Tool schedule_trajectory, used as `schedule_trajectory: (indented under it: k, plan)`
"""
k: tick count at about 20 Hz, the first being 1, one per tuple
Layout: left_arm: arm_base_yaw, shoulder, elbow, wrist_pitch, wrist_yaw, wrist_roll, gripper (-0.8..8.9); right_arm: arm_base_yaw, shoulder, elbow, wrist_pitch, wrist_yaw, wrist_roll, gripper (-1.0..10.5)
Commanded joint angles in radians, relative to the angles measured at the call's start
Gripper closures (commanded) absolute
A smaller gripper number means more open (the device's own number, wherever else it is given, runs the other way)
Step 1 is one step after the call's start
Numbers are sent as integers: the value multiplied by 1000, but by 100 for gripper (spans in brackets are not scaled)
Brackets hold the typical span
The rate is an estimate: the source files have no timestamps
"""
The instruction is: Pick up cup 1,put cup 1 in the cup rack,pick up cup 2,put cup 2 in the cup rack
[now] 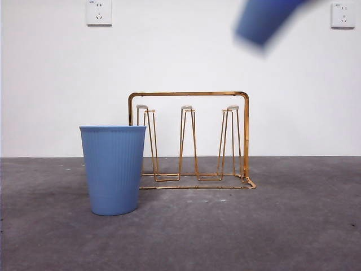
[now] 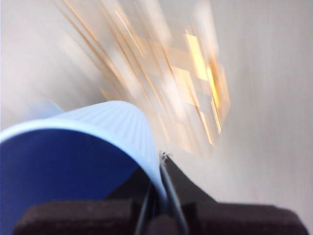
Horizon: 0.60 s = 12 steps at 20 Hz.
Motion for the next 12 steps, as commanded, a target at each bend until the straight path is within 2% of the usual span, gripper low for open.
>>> schedule_trajectory:
  k: [1,6,12]
  plan:
    - [-43,10,2,155,-53,-140,158,1,-102,68,85,-71,67,963]
    - [-164,48,2,421,-207,-227,158,1,-226,170,311,-142,142,963]
    - [-341,136,2,688,-402,-237,158,2,-290,189,591,-192,245,963]
